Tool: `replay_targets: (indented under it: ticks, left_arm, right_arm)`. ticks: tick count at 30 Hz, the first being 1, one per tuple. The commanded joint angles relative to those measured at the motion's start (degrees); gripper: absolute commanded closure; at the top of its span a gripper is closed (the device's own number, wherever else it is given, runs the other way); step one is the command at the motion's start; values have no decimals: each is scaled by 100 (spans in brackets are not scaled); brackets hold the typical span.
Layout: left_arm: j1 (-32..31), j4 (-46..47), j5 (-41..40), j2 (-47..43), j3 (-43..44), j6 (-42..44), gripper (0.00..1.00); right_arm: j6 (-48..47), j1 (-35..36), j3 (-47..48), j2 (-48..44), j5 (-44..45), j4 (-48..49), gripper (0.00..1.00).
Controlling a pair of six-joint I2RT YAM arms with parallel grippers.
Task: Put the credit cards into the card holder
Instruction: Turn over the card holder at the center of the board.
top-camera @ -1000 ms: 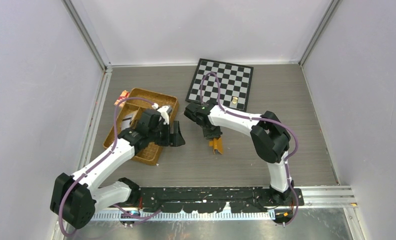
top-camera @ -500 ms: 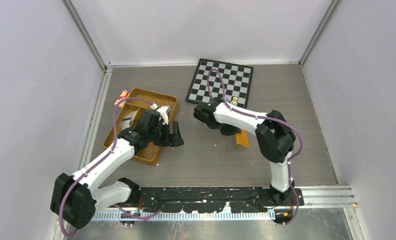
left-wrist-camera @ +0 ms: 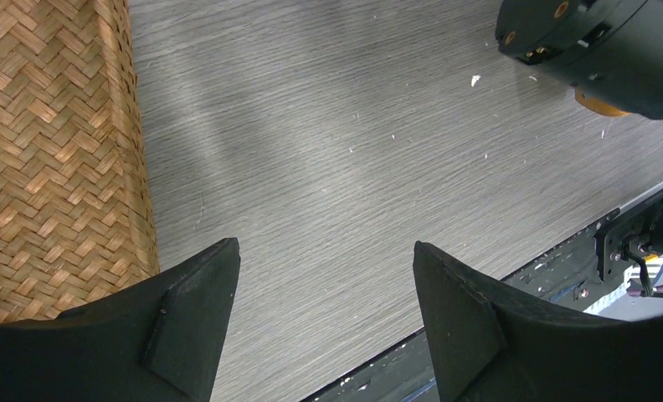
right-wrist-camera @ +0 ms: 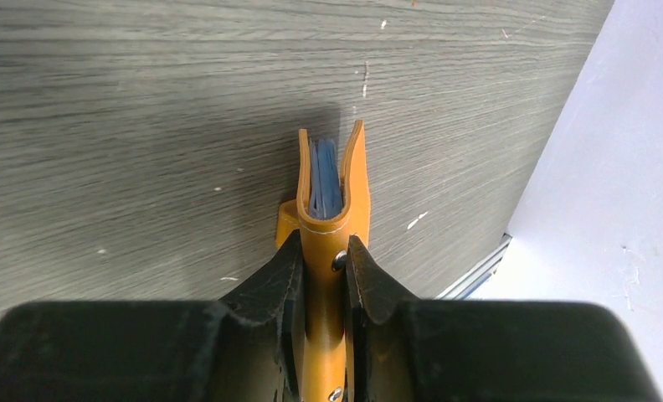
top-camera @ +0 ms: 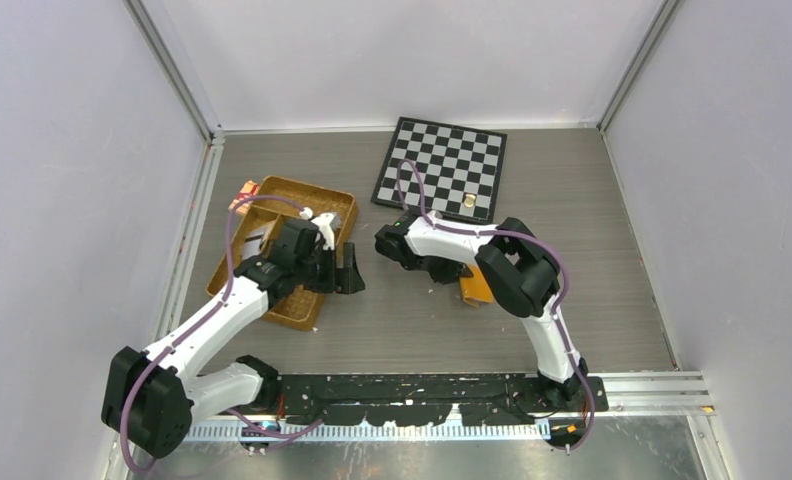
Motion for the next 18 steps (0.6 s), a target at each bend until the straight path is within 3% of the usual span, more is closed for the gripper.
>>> replay_targets:
  ticks: [1,8,11,13,18]
  left_arm:
    - [59,-55,-60,-123,-8,153,22]
    - [92,-96,-82,-149,18,187,21]
    - [102,-83,-82,-129,18,183,21]
    - [110,-99,-90,-131,18,183,21]
    - [121,-126,-92,-223,44,183,21]
  right_arm:
    - [226,144,238,164,-423,452,93]
    - [331,234,214,147,-1144,983,89]
    - [331,244,278,226,-1257,1031,79]
    - [353,261,305,232,-1298,1033,66]
    - [364,273,446,-59,-1323,998,51]
